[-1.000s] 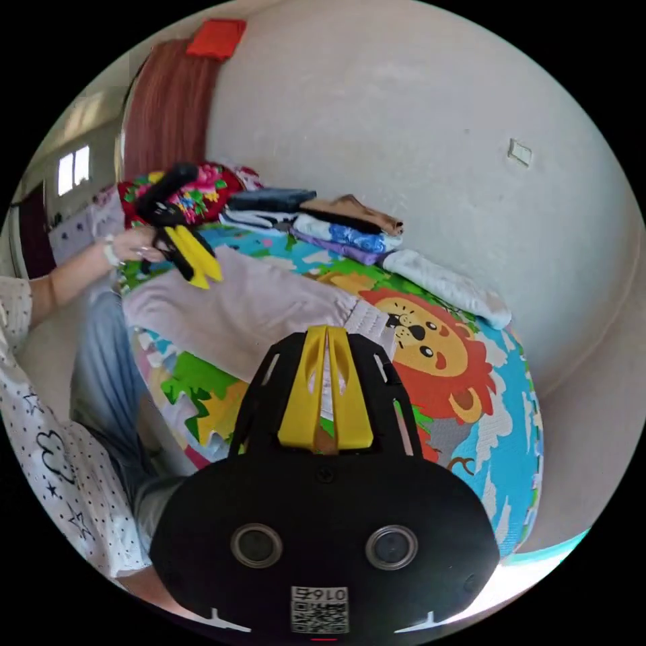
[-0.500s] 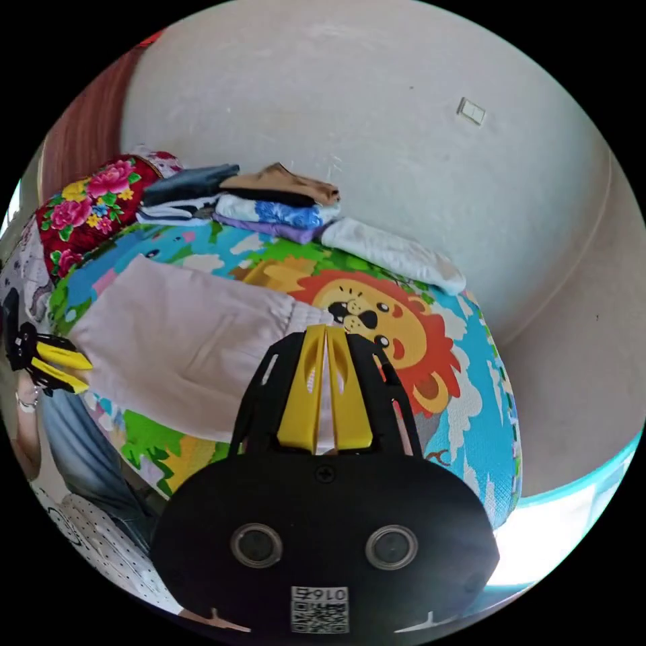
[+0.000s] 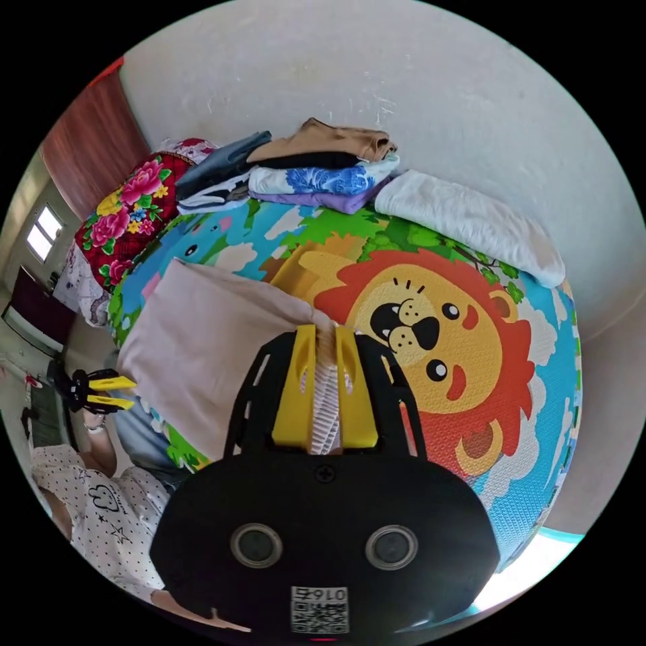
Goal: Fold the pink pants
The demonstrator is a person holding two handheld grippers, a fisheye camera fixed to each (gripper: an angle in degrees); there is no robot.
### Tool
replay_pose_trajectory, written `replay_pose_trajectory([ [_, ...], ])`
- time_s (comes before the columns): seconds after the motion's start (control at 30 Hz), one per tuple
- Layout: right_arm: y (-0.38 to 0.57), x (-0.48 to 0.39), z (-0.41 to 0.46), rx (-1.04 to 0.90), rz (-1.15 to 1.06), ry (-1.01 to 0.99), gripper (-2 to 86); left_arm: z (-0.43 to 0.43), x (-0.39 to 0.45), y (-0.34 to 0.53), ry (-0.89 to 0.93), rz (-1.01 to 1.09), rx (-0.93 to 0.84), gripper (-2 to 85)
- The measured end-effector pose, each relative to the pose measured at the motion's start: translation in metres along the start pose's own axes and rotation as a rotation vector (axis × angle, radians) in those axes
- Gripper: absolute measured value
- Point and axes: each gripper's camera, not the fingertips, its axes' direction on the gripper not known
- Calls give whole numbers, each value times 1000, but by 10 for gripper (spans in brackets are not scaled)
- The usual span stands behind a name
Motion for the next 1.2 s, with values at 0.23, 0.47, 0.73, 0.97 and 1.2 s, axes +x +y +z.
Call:
replay_pose_trajectory([
  [0.23, -24, -28, 38, -159, -96, 239, 74, 9, -1, 34, 26, -28, -3, 81],
  [0.47, 3, -35, -9, 54, -35, 141, 108, -2, -5, 79, 25, -52, 32, 78],
  [0.73, 93, -108, -32, 3, -371, 169, 5, -6, -8, 102, 4, -53, 71, 78],
  [0.97, 124, -102, -16, -105, -278, 223, -4, -19, -21, 140, -25, -142, 87, 77],
  [1.2, 147, -137, -31, 28, -392, 206, -5, -54, -55, 190, -115, -369, 177, 82],
])
